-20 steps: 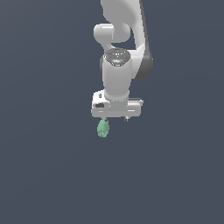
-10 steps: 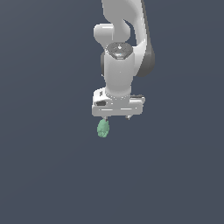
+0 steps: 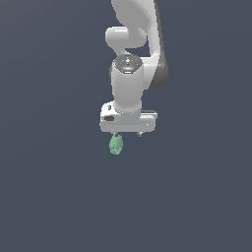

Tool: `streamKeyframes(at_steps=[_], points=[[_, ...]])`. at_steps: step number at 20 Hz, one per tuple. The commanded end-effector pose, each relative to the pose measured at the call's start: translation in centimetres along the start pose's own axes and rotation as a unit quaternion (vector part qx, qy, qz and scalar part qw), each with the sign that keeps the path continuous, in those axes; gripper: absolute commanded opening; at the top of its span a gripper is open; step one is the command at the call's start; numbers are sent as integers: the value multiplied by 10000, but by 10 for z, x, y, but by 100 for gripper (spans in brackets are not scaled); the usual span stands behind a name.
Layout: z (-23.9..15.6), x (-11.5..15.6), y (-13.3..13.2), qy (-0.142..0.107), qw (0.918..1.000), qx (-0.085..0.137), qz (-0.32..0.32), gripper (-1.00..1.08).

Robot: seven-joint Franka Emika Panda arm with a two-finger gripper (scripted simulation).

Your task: Pick up the object and move it to a goal position.

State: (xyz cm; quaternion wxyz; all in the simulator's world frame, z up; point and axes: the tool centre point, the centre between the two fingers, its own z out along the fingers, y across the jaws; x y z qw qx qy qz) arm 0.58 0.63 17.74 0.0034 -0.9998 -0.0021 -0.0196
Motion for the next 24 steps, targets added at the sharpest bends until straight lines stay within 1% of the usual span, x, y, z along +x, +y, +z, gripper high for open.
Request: streamKeyframes(at_steps=[1,5,9,17,24], points=[[15,-7,14,-52,9997,-7,230,100],[41,-22,38,-136,9977,-29,656,100],[56,-31,52,-182,9958,-47,899,100],[63,-33,54,-193,9955,-51,926,100],[95,-36,55,-193,9953,-53,945,100]])
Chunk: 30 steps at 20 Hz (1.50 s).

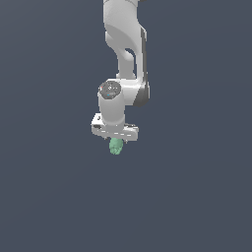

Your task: Pick up the object and move it to a goal position.

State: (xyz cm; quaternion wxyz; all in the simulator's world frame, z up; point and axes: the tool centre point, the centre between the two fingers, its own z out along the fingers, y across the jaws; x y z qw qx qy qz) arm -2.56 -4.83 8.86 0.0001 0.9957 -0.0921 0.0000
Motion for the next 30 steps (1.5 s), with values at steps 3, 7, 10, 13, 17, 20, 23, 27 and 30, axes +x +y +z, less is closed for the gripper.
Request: streamKeyframes(at_steps=[3,7,10,13,17,20,23,27,30], points=[[17,0,1,0,10000,0,11,100],[22,0,0,0,10000,0,11,100],[22,0,0,0,10000,0,11,-100],[22,0,0,0,10000,0,11,-100],[22,0,0,0,10000,0,11,-100],[20,0,0,4,10000,2,11,-100],[15,-1,-4,4,10000,2,11,-100],[2,-6,-13,4,10000,2,11,-100],[-13,-11,-23,4,10000,2,11,-100]])
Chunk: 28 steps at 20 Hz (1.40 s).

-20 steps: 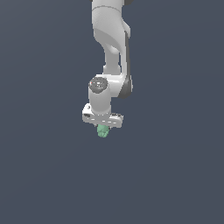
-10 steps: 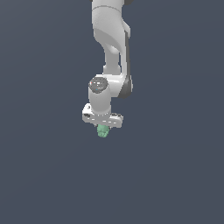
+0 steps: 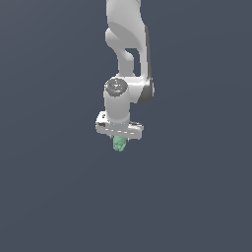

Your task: Pick up the object and move it to a goal position.

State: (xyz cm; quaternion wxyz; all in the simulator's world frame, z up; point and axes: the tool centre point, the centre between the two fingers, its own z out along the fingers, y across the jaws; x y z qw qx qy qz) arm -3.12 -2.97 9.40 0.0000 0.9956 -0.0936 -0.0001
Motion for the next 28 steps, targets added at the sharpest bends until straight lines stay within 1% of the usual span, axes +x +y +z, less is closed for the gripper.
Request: streamKeyframes(at_steps=[1,7,22,28], points=[[-14,-5,-10,6,10000,1,-3,-100],[-62,-21,-41,6,10000,-5,-2,-100],[-214,-69,-141,9,10000,-15,0,-100],[-261,-83,-174,5,10000,-9,-2,-100]])
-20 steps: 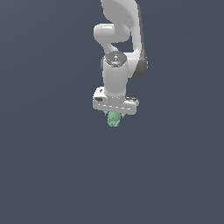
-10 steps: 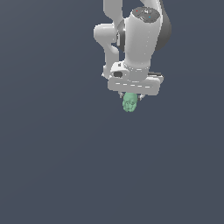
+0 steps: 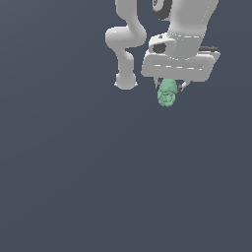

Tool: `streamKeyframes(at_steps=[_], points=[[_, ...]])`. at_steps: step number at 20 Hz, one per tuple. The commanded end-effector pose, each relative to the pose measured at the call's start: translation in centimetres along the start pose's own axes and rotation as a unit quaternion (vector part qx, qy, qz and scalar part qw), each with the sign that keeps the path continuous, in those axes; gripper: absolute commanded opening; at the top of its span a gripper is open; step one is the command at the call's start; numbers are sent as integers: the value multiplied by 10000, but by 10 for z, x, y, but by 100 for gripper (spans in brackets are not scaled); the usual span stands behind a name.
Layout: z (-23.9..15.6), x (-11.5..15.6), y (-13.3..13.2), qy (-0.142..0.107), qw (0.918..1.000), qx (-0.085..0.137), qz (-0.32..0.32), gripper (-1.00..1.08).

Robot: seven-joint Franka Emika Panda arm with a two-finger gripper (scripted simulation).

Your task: Pick up the object and move it to a goal position.

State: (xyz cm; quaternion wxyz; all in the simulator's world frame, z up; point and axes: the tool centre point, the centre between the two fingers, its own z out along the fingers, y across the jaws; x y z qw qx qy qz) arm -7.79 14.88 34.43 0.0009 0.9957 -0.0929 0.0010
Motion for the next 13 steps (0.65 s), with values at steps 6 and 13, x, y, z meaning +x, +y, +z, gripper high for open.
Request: streamKeyframes(at_steps=[6,13], points=[[-39,-10,-27,-10,10000,5,4,-100],[-49,-11,-34,-11,10000,8,4,-100]])
